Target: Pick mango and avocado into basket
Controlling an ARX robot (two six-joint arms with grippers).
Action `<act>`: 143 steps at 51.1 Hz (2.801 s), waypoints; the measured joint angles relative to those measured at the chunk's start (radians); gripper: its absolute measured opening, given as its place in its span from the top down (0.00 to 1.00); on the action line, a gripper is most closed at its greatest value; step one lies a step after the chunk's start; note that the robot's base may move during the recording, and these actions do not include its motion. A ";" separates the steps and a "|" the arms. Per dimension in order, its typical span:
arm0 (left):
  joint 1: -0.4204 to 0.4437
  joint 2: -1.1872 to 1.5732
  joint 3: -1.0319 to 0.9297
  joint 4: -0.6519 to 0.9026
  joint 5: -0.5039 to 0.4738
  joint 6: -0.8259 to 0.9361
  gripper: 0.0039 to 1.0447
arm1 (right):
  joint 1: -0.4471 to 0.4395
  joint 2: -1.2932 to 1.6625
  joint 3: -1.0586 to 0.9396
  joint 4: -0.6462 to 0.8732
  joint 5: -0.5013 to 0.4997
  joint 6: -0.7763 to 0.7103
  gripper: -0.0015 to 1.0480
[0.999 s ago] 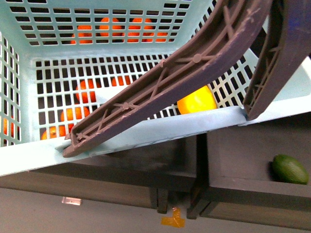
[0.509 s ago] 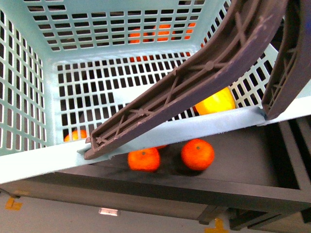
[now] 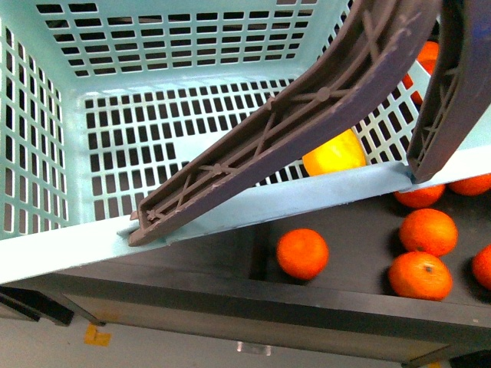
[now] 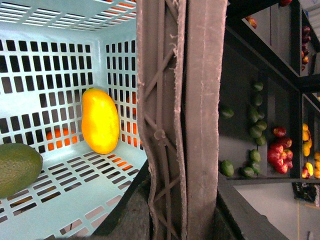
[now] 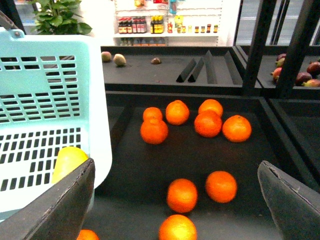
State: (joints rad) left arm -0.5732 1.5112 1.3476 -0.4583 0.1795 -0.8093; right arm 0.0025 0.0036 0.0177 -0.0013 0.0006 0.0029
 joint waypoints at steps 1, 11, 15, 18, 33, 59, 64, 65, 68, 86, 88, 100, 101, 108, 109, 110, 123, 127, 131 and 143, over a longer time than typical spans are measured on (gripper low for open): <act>0.000 0.000 0.000 0.000 0.000 0.000 0.81 | 0.000 0.000 0.000 0.000 0.000 0.000 0.08; 0.014 0.000 0.000 0.000 -0.034 0.012 0.81 | -0.002 0.000 0.000 0.000 -0.005 0.000 0.08; 0.000 -0.002 -0.044 0.126 -0.195 -0.078 0.81 | -0.002 0.000 0.000 0.000 -0.003 0.000 0.08; 0.005 0.033 -0.058 0.275 -0.382 -0.333 0.81 | -0.002 0.000 0.000 0.000 -0.003 0.000 0.08; 0.196 0.363 0.131 0.336 -0.392 -0.676 0.81 | -0.002 0.000 0.000 0.000 -0.001 0.000 0.08; 0.250 0.612 0.185 0.349 -0.453 -0.846 0.81 | -0.002 0.000 0.000 0.000 -0.001 0.000 0.08; 0.239 0.605 0.148 0.351 -0.448 -0.840 0.81 | -0.002 0.000 0.000 0.000 -0.002 0.000 0.08; 0.238 0.603 0.144 0.354 -0.445 -0.844 0.81 | -0.002 0.000 0.000 0.000 -0.001 0.000 0.08; 0.237 0.600 0.135 0.361 -0.436 -0.855 0.74 | -0.002 0.000 0.000 0.000 -0.001 0.000 0.08; 0.256 0.349 -0.059 0.342 -0.505 -0.954 0.06 | -0.002 0.000 0.000 0.000 -0.001 0.000 0.08; 0.256 0.309 -0.080 0.294 -0.523 -0.953 0.08 | -0.002 0.000 0.000 0.000 -0.001 0.000 0.08; 0.264 0.147 -0.232 0.311 -0.496 -0.771 0.14 | -0.002 0.000 0.000 0.000 -0.001 0.000 0.08; 0.270 0.135 -0.283 0.420 -0.475 -0.702 0.18 | -0.002 0.000 0.000 0.000 -0.001 0.000 0.08; 0.326 0.033 -0.687 1.203 -0.410 0.157 0.45 | -0.002 0.000 0.000 0.000 -0.001 0.000 0.08; 0.338 0.003 -0.732 1.280 -0.406 0.293 0.51 | -0.002 0.000 0.000 0.000 -0.001 0.000 0.08; 0.345 -0.018 -0.757 1.319 -0.396 0.390 0.54 | -0.002 0.000 0.000 0.000 -0.001 0.000 0.08; 0.423 -0.218 -1.017 1.402 -0.321 0.764 0.98 | -0.002 0.000 0.000 0.000 -0.001 0.000 0.08; 0.445 -0.285 -1.073 1.402 -0.303 0.784 0.98 | -0.002 0.000 0.000 0.000 -0.001 0.000 0.08; 0.462 -0.344 -1.119 1.393 -0.285 0.789 0.98 | -0.002 0.000 0.000 0.000 -0.001 0.000 0.08; 0.516 -0.505 -1.217 1.323 -0.212 0.794 0.98 | -0.002 0.000 0.000 0.000 -0.001 0.000 0.08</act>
State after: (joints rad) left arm -0.0574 1.0061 0.1310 0.8646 -0.0326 -0.0151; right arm 0.0010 0.0036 0.0177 -0.0013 -0.0002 0.0029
